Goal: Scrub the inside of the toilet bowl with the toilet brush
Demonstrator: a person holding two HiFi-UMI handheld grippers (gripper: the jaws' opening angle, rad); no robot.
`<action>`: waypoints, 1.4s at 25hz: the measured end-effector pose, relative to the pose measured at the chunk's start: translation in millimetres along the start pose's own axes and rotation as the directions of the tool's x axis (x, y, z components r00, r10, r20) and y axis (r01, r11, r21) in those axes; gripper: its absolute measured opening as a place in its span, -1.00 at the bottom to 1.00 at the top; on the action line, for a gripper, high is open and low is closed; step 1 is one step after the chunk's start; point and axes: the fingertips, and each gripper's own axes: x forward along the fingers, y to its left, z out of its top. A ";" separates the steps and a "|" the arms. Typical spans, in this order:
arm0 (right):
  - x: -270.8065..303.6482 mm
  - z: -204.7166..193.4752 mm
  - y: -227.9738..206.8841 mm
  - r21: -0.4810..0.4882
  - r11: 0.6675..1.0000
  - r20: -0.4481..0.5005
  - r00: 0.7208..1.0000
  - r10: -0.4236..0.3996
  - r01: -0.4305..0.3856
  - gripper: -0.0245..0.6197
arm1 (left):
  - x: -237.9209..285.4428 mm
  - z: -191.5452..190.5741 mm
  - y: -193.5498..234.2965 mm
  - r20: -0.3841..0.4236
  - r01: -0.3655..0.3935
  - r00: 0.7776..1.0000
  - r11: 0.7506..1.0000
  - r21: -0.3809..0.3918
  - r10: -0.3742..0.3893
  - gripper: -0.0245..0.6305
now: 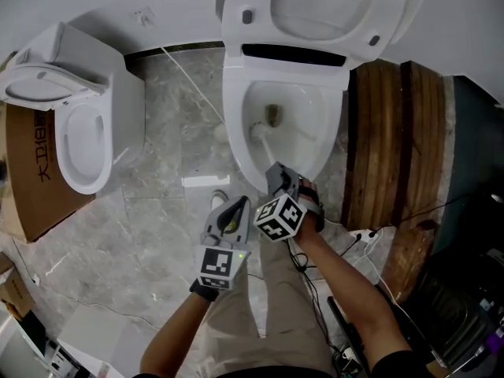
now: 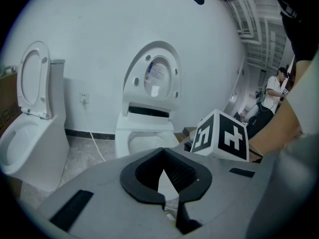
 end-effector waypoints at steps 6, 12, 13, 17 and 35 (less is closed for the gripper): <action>16.2 20.2 -28.9 -0.001 1.000 0.013 1.000 -0.003 0.003 -0.42 | 0.1 -1.7 18.0 0.001 -0.034 0.999 0.999 -0.024 0.034 -0.87; 29.8 43.1 -59.9 -0.002 1.000 0.031 0.999 -0.021 0.021 -0.42 | 3.7 -0.7 26.2 0.000 -0.043 0.999 0.998 -0.035 0.043 -0.87; 31.5 45.8 -64.9 -0.003 1.000 0.033 0.999 -0.025 0.025 -0.42 | 4.0 0.3 26.6 0.001 -0.042 0.999 0.998 -0.035 0.042 -0.87; 41.4 55.9 -89.0 -0.011 0.999 0.037 0.998 -0.047 0.048 -0.43 | 6.7 3.8 31.4 0.003 -0.041 0.999 0.999 -0.034 0.041 -0.87; 44.2 -22.7 -164.3 -0.018 0.990 -0.062 0.988 -0.142 0.141 -0.45 | 21.4 11.9 21.0 -0.001 -0.021 1.000 1.000 -0.011 0.021 -0.87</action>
